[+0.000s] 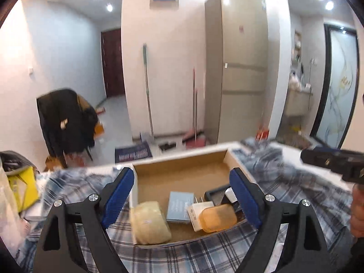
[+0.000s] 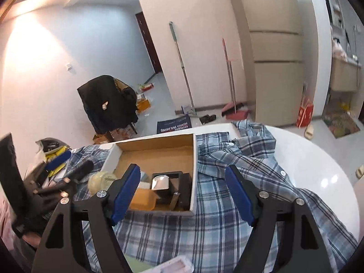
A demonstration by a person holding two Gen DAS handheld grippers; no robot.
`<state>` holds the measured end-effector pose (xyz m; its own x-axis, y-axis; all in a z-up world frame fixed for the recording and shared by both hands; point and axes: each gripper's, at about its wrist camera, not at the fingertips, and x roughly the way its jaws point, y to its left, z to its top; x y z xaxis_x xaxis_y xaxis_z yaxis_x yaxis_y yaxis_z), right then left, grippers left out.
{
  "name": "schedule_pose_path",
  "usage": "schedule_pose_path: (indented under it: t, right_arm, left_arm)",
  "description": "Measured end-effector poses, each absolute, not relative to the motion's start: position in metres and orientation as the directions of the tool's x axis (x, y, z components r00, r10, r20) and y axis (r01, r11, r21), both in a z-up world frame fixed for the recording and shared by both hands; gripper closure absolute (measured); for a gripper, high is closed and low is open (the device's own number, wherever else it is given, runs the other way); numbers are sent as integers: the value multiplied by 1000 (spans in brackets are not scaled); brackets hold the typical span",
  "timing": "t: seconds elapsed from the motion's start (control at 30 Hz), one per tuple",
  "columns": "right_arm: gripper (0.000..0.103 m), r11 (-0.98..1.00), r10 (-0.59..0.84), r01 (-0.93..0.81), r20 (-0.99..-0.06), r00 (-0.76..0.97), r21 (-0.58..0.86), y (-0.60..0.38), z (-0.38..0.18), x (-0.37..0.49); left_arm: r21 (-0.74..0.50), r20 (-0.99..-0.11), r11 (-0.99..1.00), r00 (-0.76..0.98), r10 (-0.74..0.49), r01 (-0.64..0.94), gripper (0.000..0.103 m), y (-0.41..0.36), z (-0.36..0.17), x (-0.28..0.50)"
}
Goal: Organize rigid objects
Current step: 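Lower the orange case into the cardboard box and open the left gripper, then grasp the white remote-shaped device on the shirt with the right gripper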
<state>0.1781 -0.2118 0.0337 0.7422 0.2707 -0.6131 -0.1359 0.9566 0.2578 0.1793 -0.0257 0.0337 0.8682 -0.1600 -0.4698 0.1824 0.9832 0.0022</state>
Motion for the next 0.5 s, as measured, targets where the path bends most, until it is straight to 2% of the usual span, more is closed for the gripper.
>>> schedule_pose_path:
  t: [0.1,0.13,0.17,0.3,0.43,0.5]
  right_arm:
    - [27,954,286,-161,-598,748,254,-206,42,154]
    - [27,955,283,-167,-598,750,243,-203,44,147]
    - [27,958,278,-174,-602,748,226,-200,45,140]
    - [26,959,283,-209,-626,727,192,-193,43,119]
    - [24,960,279,-195,-680,678,199,-192,24,103]
    - [24,957,288,-203,-724,627,206,-189,6,100]
  left_arm:
    - [-17,-416,982,892,-176,186,12,-12,54,145]
    - [-24,-418,982,890,-179,186,4,-8,59,137]
    - [-37,-416,981,889,-190,193,0,-4,63,127]
    - [-60,-347,979,916,-202,193,0,15,76,85]
    - [-63,-337,982,923,-187,176,0,24,71,62]
    - [-57,-359,983,916,-181,172,0,24,62,57]
